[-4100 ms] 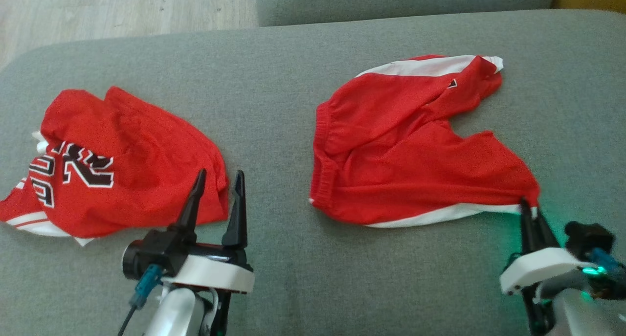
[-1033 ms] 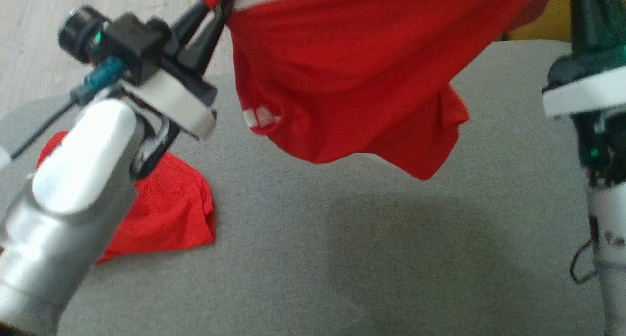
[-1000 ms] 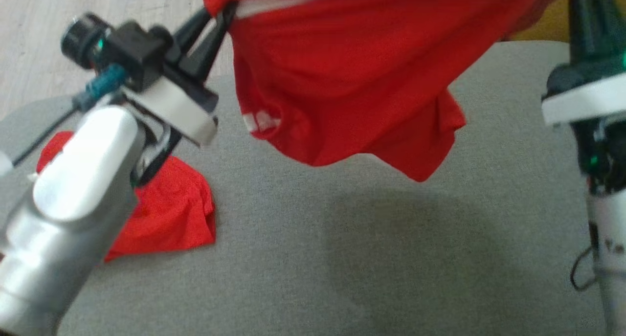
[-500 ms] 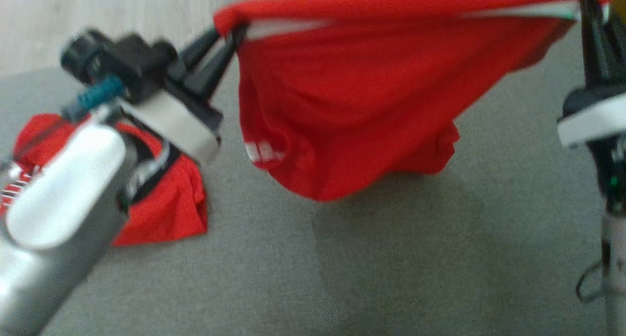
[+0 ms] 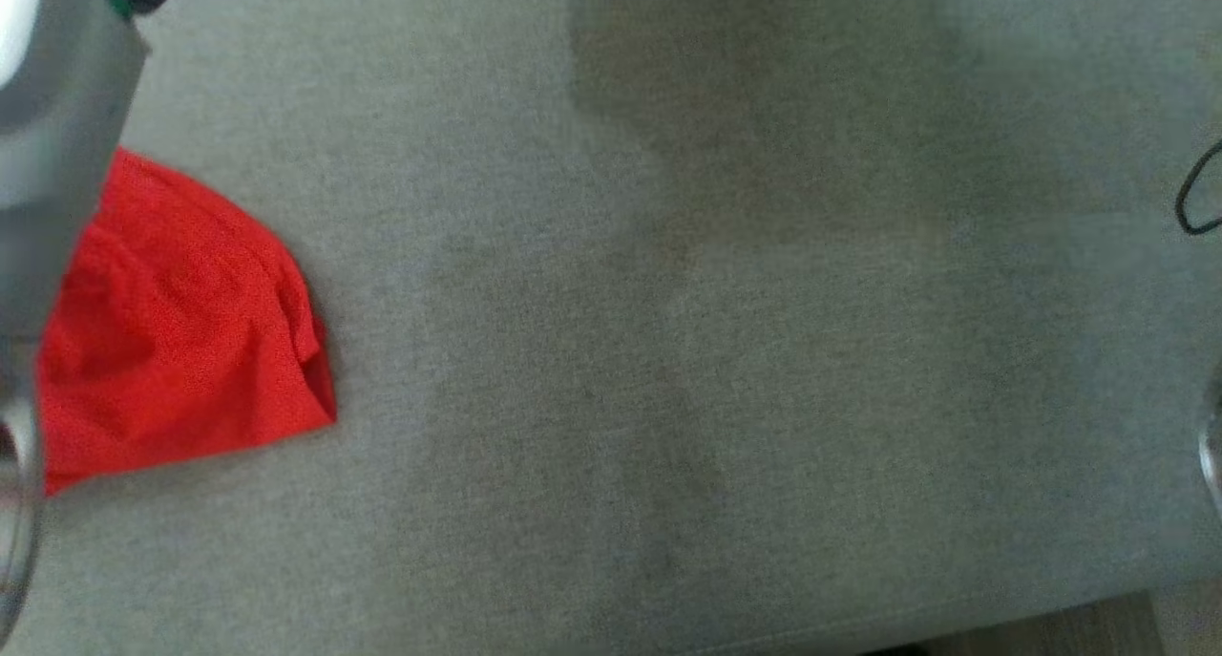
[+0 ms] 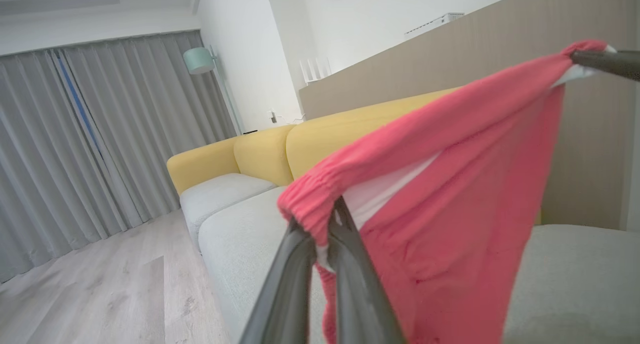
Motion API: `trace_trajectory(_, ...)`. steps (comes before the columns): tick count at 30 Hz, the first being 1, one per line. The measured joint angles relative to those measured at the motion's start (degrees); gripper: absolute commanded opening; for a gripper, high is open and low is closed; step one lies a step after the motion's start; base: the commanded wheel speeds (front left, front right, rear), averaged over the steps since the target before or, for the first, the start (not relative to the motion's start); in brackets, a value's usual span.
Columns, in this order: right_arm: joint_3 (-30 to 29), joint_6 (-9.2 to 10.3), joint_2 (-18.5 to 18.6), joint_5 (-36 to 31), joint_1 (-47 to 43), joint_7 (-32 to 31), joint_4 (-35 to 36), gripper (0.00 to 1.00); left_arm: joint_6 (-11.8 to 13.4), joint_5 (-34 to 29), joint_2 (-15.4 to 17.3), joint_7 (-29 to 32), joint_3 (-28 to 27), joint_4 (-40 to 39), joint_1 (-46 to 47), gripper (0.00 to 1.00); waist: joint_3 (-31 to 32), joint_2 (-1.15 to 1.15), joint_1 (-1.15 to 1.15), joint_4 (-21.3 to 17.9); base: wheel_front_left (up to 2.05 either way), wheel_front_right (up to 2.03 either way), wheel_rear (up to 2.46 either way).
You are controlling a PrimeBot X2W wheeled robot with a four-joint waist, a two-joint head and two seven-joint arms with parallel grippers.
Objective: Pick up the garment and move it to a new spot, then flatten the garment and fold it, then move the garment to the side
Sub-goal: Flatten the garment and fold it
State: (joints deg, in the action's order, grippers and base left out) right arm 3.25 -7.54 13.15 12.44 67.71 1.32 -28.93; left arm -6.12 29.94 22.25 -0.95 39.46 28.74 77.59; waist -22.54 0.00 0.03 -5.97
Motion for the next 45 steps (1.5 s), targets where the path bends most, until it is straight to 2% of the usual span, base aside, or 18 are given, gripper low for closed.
trace_trajectory(3,0.7,-0.01,0.1,-1.3,1.6,2.4,-6.9,0.00,-0.6,-0.2,-2.4,-3.2,0.3,4.4,1.5,0.00,-1.9,0.00,-0.01,0.1,0.00,0.00,0.00)
trace_trajectory(7,2.9,0.00,0.6,-1.4,-0.4,3.8,-14.7,0.00,-1.1,0.4,-4.7,-6.5,3.6,8.8,-0.6,0.00,-2.6,0.00,-0.03,1.3,0.00,0.00,0.00)
trace_trajectory(12,8.8,-0.01,2.4,0.8,-5.9,3.0,-21.8,0.00,-1.5,1.8,-5.5,-9.3,9.7,11.0,-7.5,0.00,-2.0,0.00,-0.03,2.5,0.00,0.00,0.00)
trace_trajectory(16,15.3,0.00,5.1,4.8,-11.5,0.6,-24.1,0.00,-1.5,4.5,-5.1,-10.5,16.3,9.6,-14.3,0.00,-0.4,0.00,-0.03,3.0,0.00,0.00,0.00)
trace_trajectory(22,25.5,-0.01,11.2,13.7,-18.5,-4.5,-21.6,0.00,-1.5,8.4,-3.2,-11.2,23.4,4.9,-22.3,0.00,3.5,0.00,-0.04,3.9,0.00,0.00,0.00)
trace_trajectory(30,35.3,-0.01,19.7,26.1,-27.2,-12.1,-13.5,0.00,-1.2,9.9,-2.1,-11.8,25.9,0.9,-30.7,0.00,9.7,0.01,-0.05,4.7,0.00,0.00,0.00)
trace_trajectory(37,39.3,-0.02,24.9,34.0,-33.9,-17.9,-7.2,0.00,1.2,10.9,-1.7,-11.8,27.6,-2.8,-37.5,0.00,14.5,0.01,-0.04,4.8,0.00,0.00,0.00)
trace_trajectory(45,40.1,-0.02,29.4,39.7,-40.9,-22.2,-1.0,0.00,3.9,11.9,-0.4,-11.2,29.1,-9.1,-43.3,0.00,18.8,0.01,-0.05,4.0,0.00,0.00,0.00)
